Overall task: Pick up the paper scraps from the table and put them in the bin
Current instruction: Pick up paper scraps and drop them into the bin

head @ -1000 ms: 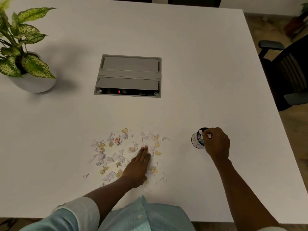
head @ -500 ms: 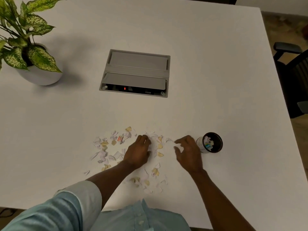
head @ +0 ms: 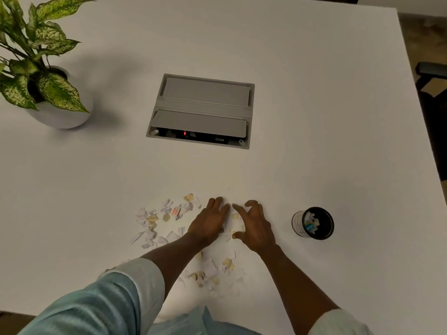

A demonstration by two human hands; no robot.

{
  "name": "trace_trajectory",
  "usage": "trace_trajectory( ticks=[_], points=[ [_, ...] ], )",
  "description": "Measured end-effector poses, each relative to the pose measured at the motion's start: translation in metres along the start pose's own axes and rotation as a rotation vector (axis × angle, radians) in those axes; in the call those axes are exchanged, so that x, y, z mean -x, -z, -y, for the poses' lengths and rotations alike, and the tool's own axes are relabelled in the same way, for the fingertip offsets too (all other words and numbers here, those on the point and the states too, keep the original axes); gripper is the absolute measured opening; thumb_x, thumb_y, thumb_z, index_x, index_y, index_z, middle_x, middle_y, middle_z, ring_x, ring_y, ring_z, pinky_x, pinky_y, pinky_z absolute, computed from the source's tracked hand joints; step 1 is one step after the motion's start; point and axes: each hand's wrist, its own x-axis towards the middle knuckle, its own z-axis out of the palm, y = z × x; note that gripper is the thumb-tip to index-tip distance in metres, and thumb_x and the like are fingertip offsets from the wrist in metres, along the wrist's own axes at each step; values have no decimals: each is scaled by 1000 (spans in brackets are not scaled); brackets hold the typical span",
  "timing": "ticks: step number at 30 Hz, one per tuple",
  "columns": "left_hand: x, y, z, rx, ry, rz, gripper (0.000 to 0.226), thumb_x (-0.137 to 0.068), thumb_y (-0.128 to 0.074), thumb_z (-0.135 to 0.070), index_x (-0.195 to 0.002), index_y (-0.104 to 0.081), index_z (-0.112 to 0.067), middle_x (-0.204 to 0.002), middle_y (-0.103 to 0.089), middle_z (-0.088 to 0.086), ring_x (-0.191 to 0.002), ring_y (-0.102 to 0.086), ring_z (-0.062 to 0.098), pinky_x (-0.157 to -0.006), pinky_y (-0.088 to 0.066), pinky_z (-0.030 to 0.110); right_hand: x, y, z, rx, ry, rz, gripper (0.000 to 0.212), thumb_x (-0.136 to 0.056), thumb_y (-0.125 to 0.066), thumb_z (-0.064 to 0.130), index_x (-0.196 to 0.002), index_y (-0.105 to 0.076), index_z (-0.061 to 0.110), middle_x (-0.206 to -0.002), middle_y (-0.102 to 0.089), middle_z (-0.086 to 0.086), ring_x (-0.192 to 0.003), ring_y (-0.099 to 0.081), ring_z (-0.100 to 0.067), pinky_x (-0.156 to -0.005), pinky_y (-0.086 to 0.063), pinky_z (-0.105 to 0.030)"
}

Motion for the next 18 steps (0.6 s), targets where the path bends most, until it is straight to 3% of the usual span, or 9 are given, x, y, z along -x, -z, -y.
trace_trajectory(
  ticks=[2, 5, 11, 18],
  points=[
    [2, -2, 2, 31, -7, -17, 50, -97, -68, -16, -144, -51, -10, -158, -36, 14, -143, -40, 31, -100, -57, 37, -5, 0, 3, -34, 22, 13, 72, -78, -84, 38, -142, -51, 30, -141, -35, 0, -128, -44, -17, -84, -59, -36],
    [6, -4, 3, 44, -27, -45, 18, -99, -58, -7, -117, -64, -8, -126, -53, 10, -115, -53, 27, -84, -54, 36, -6, -4, 7, -24, 64, 2, 42, -89, -76, 27, -129, -63, 22, -131, -47, -1, -120, -52, -18, -87, -58, -34],
    [16, -9, 2, 141, -13, -99, 19, -102, -53, -6, -107, -71, -7, -111, -63, 8, -104, -57, 26, -86, -49, 37, 12, -12, 5, -91, 62, -110, 26, -96, -61, 12, -119, -73, 13, -117, -67, -4, -108, -62, -21, -91, -52, -33],
    [22, -1, -21, 307, 36, -241, 12, -94, -67, 1, -97, -76, -7, -101, -69, 8, -92, -62, 25, -78, -54, 39, 45, 3, -2, -290, -24, -338, 14, -92, -72, 11, -104, -78, 11, -98, -71, -2, -89, -68, -16, -78, -58, -27]
  ],
)
